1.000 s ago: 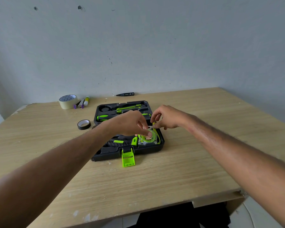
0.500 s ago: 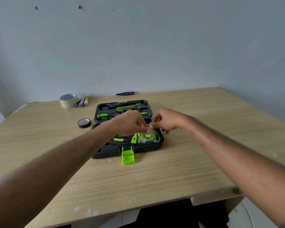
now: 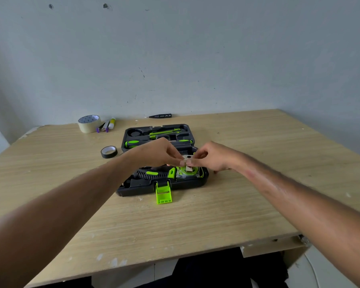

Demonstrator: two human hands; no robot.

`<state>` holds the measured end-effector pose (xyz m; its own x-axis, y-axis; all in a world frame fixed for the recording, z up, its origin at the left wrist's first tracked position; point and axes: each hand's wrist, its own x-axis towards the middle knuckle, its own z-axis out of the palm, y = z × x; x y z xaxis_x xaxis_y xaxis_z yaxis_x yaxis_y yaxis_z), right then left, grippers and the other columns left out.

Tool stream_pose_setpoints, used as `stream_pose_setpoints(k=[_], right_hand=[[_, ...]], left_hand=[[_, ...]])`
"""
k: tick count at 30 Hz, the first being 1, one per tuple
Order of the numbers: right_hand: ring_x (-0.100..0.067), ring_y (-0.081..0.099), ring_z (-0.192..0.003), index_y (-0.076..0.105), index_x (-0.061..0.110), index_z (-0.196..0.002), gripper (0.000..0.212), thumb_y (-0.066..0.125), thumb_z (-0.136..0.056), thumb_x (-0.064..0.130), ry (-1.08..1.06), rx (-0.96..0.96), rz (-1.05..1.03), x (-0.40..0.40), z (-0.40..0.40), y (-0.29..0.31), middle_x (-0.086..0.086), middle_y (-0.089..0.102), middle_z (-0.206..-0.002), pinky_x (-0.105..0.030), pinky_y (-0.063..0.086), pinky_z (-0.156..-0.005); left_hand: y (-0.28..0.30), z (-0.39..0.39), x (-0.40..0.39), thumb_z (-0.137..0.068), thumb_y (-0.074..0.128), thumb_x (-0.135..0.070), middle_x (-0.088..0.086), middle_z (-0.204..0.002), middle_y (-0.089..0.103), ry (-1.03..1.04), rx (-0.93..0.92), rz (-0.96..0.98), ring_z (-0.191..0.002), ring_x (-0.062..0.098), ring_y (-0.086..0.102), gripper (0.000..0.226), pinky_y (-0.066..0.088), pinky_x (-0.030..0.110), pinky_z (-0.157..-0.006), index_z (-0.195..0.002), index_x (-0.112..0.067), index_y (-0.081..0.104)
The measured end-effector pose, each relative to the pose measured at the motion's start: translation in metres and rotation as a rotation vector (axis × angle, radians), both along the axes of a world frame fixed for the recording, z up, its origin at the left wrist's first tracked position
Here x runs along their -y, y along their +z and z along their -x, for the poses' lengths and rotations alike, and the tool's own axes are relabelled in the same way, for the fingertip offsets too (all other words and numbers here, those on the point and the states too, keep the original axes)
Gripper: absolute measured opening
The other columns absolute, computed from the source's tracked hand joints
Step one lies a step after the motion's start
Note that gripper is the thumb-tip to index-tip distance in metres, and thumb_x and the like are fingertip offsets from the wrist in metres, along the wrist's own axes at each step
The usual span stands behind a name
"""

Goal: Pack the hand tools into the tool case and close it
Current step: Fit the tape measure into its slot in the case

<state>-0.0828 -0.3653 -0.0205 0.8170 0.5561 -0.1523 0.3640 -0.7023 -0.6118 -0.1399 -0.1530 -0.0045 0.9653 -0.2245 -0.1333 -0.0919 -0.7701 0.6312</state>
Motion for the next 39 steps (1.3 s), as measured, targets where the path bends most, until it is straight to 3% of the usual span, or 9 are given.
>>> stream_pose_setpoints(k=[6, 9, 12, 18, 22, 25, 31, 34, 39], right_hand=[[-0.019, 0.069, -0.092, 0.080, 0.027, -0.105, 0.046, 0.074, -0.079, 0.064, -0.032, -0.015, -0.003, -0.002, 0.002, 0.002, -0.003, 0.075, -0.103, -0.041, 0.063, -0.072], [-0.022, 0.070, -0.098, 0.080, 0.028, -0.101, 0.043, 0.077, -0.077, 0.064, -0.064, -0.029, -0.017, -0.003, 0.003, 0.004, -0.004, 0.075, -0.105, -0.040, 0.063, -0.073], [-0.017, 0.066, -0.083, 0.078, 0.024, -0.102, 0.044, 0.074, -0.081, 0.062, -0.035, 0.007, -0.036, 0.000, 0.008, 0.002, 0.002, 0.071, -0.093, -0.031, 0.055, -0.064], [-0.015, 0.063, -0.094, 0.065, 0.023, -0.117, 0.056, 0.083, -0.075, 0.055, 0.063, 0.072, -0.027, 0.005, 0.017, -0.007, 0.004, 0.066, -0.109, -0.034, 0.052, -0.086], [-0.009, 0.058, -0.080, 0.065, 0.025, -0.108, 0.046, 0.089, -0.073, 0.043, 0.118, 0.069, -0.168, 0.007, 0.009, -0.007, 0.005, 0.066, -0.102, -0.034, 0.047, -0.076], [-0.004, 0.059, -0.079, 0.073, 0.028, -0.108, 0.038, 0.083, -0.078, 0.049, 0.134, 0.061, -0.184, 0.010, 0.004, -0.001, 0.008, 0.068, -0.095, -0.029, 0.047, -0.074], [-0.005, 0.064, -0.096, 0.078, 0.029, -0.106, 0.034, 0.066, -0.090, 0.057, 0.068, 0.084, -0.139, 0.016, 0.002, 0.007, 0.009, 0.073, -0.104, -0.029, 0.050, -0.085], [-0.003, 0.054, -0.065, 0.078, 0.023, -0.108, 0.033, 0.058, -0.099, 0.049, 0.050, 0.063, -0.065, 0.017, 0.002, 0.006, 0.013, 0.064, -0.071, -0.031, 0.043, -0.064], [-0.014, 0.045, -0.061, 0.079, 0.018, -0.099, 0.029, 0.062, -0.098, 0.040, 0.024, 0.099, -0.014, 0.017, 0.001, 0.002, -0.002, 0.056, -0.068, -0.030, 0.034, -0.061]], left_hand=[[-0.003, 0.002, 0.000, -0.083, 0.077, -0.046, -0.011, -0.053, 0.059, 0.056, -0.040, 0.032, -0.047, 0.011, 0.031, 0.026, 0.029, 0.025, -0.053, -0.103, -0.030, 0.082], [-0.004, 0.000, -0.001, -0.080, 0.078, -0.052, 0.011, -0.079, 0.072, 0.041, -0.049, 0.032, -0.066, 0.022, 0.043, 0.026, 0.039, 0.029, -0.065, -0.100, -0.037, 0.081], [-0.007, 0.001, 0.001, -0.080, 0.077, -0.053, 0.010, -0.081, 0.070, 0.052, -0.034, 0.040, -0.068, 0.020, 0.044, 0.025, 0.040, 0.032, -0.067, -0.099, -0.036, 0.081], [-0.012, 0.009, 0.000, -0.081, 0.078, -0.051, 0.009, -0.098, 0.075, 0.007, -0.037, 0.019, -0.075, 0.018, 0.057, 0.036, 0.043, 0.034, -0.072, -0.113, -0.033, 0.074], [-0.003, 0.010, 0.002, -0.086, 0.075, -0.045, -0.008, -0.081, 0.073, 0.049, 0.001, 0.077, -0.054, -0.003, 0.054, 0.031, 0.041, 0.019, -0.059, -0.111, -0.027, 0.070], [-0.004, 0.009, 0.004, -0.092, 0.068, -0.046, -0.013, -0.073, 0.071, 0.113, 0.027, 0.070, -0.040, 0.001, 0.040, 0.022, 0.032, 0.015, -0.042, -0.101, -0.027, 0.076], [-0.009, 0.009, 0.007, -0.092, 0.067, -0.048, -0.003, -0.082, 0.076, 0.198, 0.028, 0.147, -0.045, 0.006, 0.042, 0.027, 0.035, 0.020, -0.046, -0.093, -0.024, 0.080], [-0.017, 0.009, 0.013, -0.093, 0.065, -0.051, -0.008, -0.058, 0.062, 0.172, 0.049, 0.096, -0.046, 0.007, 0.042, 0.033, 0.035, 0.019, -0.047, -0.096, -0.021, 0.079], [-0.026, 0.010, 0.018, -0.097, 0.060, -0.047, -0.013, -0.039, 0.048, 0.151, 0.121, 0.017, -0.034, 0.002, 0.038, 0.033, 0.032, 0.014, -0.041, -0.101, -0.019, 0.077]])
